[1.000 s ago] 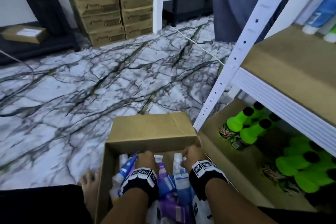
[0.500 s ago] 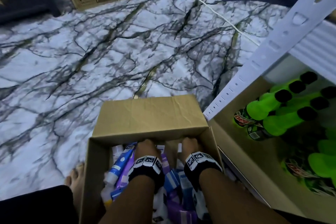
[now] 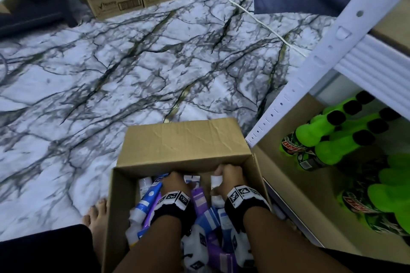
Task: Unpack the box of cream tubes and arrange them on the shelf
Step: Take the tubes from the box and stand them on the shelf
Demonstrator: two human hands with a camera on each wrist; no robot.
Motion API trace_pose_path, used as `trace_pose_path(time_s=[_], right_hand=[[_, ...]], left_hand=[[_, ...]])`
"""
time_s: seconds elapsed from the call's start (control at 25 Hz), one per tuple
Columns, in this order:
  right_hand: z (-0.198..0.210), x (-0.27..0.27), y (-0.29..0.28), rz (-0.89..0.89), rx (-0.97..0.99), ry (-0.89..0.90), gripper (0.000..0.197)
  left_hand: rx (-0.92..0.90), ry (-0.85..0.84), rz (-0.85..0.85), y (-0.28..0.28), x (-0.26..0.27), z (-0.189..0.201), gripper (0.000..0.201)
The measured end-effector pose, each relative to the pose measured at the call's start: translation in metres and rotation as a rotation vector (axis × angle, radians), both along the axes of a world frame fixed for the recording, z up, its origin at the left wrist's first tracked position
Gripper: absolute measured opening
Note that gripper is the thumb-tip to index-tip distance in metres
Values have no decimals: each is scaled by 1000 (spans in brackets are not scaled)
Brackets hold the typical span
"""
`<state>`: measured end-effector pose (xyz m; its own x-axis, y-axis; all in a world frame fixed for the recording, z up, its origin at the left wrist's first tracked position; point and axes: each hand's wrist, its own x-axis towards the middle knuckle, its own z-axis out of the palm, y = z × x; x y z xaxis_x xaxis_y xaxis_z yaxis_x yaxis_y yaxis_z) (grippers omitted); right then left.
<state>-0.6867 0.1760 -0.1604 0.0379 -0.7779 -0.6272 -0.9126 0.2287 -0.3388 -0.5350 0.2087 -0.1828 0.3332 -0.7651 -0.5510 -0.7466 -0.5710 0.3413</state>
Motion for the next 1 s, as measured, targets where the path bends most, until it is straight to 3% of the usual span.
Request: trace_pose_path(time_s=[0.24,0.4,0.56,0.68,0.8,1.0], right_hand=[[39,3,10,29,-80,-115,56],[88,-6,18,77,-200,-62,40],[147,-17,33,23,-366,-31,12],[194,-35,49,-77,-429,-23,29],[237,-56,69,-132,-537,-19,21],[299,-83,98,-248,-683,-29,29]], left_hand=[[-226,51,35,18,9,39,25],[-428,116,54,29,13,85,25],[-576,173,0,29,9,135,24],[-658,197,-10,29,0,182,27],[-747,229,-31,36,-11,229,26],[-884,304,-44,42,-33,294,27]])
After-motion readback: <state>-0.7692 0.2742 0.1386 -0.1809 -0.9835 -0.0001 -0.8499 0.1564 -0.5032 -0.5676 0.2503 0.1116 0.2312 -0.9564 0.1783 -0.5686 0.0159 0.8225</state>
